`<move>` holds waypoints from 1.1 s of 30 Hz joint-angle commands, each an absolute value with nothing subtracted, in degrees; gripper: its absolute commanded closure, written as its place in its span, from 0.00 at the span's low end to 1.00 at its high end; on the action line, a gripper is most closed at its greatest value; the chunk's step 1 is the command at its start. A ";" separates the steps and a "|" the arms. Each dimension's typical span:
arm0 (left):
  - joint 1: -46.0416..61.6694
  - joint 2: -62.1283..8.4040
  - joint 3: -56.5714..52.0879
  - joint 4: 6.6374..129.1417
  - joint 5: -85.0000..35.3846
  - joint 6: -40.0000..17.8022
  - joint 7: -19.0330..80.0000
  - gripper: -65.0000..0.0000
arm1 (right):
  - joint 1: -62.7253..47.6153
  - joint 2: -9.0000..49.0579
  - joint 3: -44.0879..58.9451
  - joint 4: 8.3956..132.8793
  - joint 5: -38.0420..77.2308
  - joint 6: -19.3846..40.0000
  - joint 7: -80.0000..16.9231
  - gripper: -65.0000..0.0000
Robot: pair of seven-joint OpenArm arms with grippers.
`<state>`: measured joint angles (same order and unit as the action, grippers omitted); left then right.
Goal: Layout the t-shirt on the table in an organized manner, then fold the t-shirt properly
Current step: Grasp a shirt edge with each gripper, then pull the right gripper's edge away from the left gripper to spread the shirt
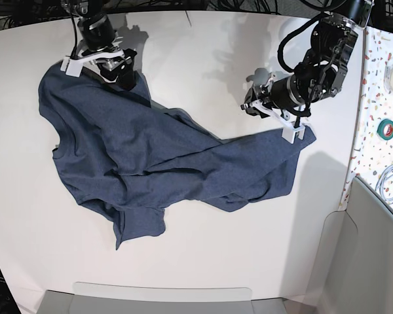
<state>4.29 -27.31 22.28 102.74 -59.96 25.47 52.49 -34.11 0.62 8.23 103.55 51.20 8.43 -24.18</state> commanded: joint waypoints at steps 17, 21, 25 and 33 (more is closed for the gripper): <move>3.82 -27.91 22.02 103.69 -60.26 25.27 52.35 0.79 | -31.96 4.70 8.57 101.41 50.42 7.78 -36.09 1.00; 3.82 -27.91 22.02 103.87 -60.26 25.27 52.35 0.79 | -33.10 8.84 8.22 104.57 50.42 7.69 -41.89 1.00; 3.82 -27.91 21.93 103.96 -60.26 25.27 52.35 0.79 | -33.98 13.32 8.57 109.32 50.42 7.52 -48.31 1.00; 3.65 -27.91 21.93 103.96 -60.26 25.27 52.35 0.79 | -35.65 20.35 8.40 116.70 50.42 7.52 -59.56 1.00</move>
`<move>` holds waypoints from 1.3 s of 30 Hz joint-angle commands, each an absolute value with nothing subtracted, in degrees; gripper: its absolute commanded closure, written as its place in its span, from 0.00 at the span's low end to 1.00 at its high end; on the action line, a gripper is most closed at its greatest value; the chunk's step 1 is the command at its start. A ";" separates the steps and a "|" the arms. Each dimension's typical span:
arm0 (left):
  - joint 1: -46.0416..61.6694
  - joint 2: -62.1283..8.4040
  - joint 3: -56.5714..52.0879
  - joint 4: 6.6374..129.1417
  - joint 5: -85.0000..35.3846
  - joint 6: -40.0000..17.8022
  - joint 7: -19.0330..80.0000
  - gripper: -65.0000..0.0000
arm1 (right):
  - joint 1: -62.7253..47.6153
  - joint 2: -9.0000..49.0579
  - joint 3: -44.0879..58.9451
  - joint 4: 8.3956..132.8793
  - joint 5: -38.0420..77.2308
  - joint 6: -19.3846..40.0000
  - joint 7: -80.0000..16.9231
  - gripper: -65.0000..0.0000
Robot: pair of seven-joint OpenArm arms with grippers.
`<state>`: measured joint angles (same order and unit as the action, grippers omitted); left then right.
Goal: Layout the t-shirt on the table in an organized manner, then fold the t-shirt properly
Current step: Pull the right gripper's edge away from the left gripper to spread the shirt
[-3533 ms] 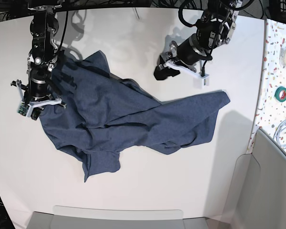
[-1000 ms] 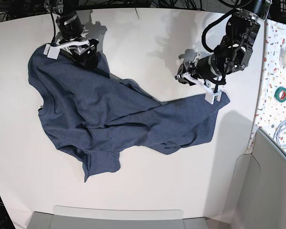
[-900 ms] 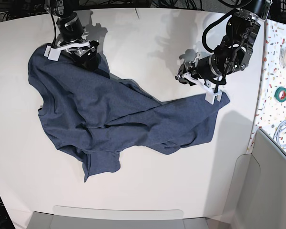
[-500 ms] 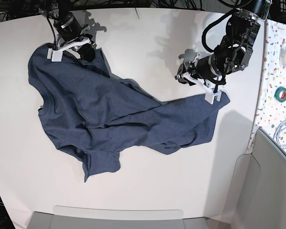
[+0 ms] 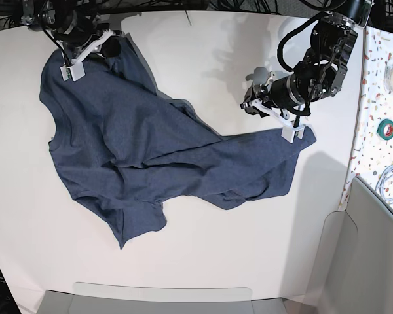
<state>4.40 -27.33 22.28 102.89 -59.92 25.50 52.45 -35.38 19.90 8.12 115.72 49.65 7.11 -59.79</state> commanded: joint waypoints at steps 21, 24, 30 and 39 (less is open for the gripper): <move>3.38 -27.91 21.93 103.96 -59.91 25.27 52.44 0.79 | -36.18 44.09 8.04 117.41 58.07 7.96 -74.33 1.00; 3.30 -27.91 21.93 103.87 -59.82 25.27 52.44 0.79 | -36.00 46.55 8.04 117.41 62.20 7.96 -74.33 1.00; 1.89 -27.91 21.85 103.78 -59.82 25.27 52.44 0.79 | -35.82 45.23 8.13 117.41 69.14 7.96 -73.80 1.00; 1.80 -29.05 21.58 103.69 -58.33 25.27 52.44 0.79 | -36.09 41.71 8.13 117.67 76.62 7.96 -72.13 0.89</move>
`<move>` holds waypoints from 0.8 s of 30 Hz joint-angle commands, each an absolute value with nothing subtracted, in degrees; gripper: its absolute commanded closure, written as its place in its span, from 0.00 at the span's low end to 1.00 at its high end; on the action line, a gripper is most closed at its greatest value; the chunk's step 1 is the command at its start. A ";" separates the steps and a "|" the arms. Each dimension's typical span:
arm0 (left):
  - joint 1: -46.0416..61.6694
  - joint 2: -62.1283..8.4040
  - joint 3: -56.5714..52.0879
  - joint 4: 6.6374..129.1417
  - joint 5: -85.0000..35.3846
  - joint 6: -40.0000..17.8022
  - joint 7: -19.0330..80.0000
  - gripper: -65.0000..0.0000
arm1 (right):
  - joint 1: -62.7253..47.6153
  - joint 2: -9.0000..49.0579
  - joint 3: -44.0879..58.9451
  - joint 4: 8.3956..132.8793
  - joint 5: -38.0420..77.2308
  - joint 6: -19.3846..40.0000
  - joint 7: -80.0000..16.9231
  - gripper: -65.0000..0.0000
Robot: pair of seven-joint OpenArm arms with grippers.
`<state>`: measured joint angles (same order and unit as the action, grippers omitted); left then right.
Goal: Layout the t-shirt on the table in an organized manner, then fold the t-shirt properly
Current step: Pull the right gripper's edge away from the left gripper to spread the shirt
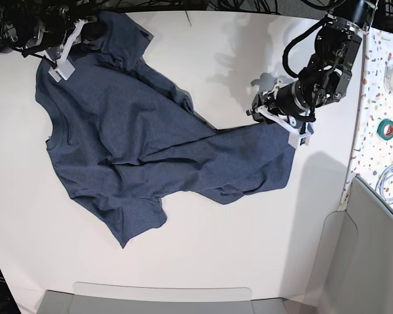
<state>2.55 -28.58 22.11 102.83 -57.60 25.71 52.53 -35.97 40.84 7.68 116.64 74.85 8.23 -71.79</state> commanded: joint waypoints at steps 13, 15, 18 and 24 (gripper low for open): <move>1.80 -30.64 21.49 103.69 -58.33 25.27 52.18 0.79 | -36.00 39.25 8.57 117.76 85.00 7.96 -72.40 0.62; 1.71 -30.64 21.49 103.69 -58.33 25.27 52.18 0.79 | -35.38 39.25 9.71 117.76 85.00 7.96 -72.22 0.62; 1.71 -30.64 21.49 103.69 -58.33 25.27 52.18 0.79 | -33.45 37.85 13.58 117.76 85.00 7.78 -71.43 0.62; 1.71 -30.64 21.49 103.69 -58.33 25.27 52.00 0.80 | -25.01 30.11 20.18 117.58 85.00 7.43 -66.33 0.77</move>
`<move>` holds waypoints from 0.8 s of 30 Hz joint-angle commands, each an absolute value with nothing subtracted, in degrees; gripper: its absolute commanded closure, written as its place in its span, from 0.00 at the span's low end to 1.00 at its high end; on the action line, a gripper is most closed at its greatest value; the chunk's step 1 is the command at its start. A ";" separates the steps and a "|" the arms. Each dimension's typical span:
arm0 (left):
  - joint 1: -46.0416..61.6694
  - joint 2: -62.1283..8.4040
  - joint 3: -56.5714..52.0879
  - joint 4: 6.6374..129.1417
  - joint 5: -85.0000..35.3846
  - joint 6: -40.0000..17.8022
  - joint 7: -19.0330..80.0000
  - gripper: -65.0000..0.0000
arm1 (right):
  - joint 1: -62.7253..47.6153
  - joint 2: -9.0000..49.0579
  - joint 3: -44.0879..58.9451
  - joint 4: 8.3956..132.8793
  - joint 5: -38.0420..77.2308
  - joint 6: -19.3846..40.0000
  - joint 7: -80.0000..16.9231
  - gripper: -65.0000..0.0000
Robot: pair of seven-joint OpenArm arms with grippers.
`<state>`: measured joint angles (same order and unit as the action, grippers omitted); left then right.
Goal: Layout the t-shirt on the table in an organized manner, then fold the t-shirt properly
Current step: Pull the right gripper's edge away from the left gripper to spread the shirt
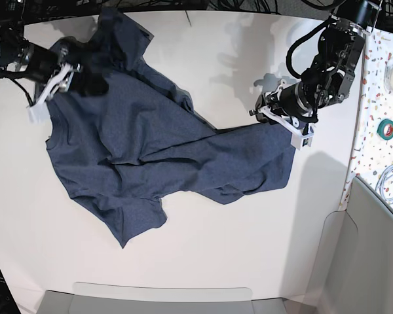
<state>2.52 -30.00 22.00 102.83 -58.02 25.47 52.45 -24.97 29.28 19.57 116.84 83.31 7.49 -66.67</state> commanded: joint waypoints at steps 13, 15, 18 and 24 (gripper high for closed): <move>1.89 -30.46 21.67 103.69 -58.33 25.27 51.82 0.80 | -14.11 16.66 16.40 115.65 48.31 -0.84 -57.63 1.00; 1.98 -30.46 21.49 103.69 -58.33 25.27 51.74 0.80 | -13.85 15.08 16.66 115.65 45.58 -1.10 -55.69 1.00; 1.98 -30.46 21.49 103.69 -58.33 25.27 51.74 0.80 | -12.88 13.49 17.80 115.65 41.45 -1.19 -54.20 1.00; 2.07 -30.46 21.49 103.69 -58.33 25.27 51.74 0.80 | -11.30 8.40 22.81 115.03 33.19 -1.36 -54.11 1.00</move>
<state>2.70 -29.85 22.00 102.83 -58.02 25.47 52.31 -11.79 7.79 22.55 114.45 32.93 -1.54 -55.24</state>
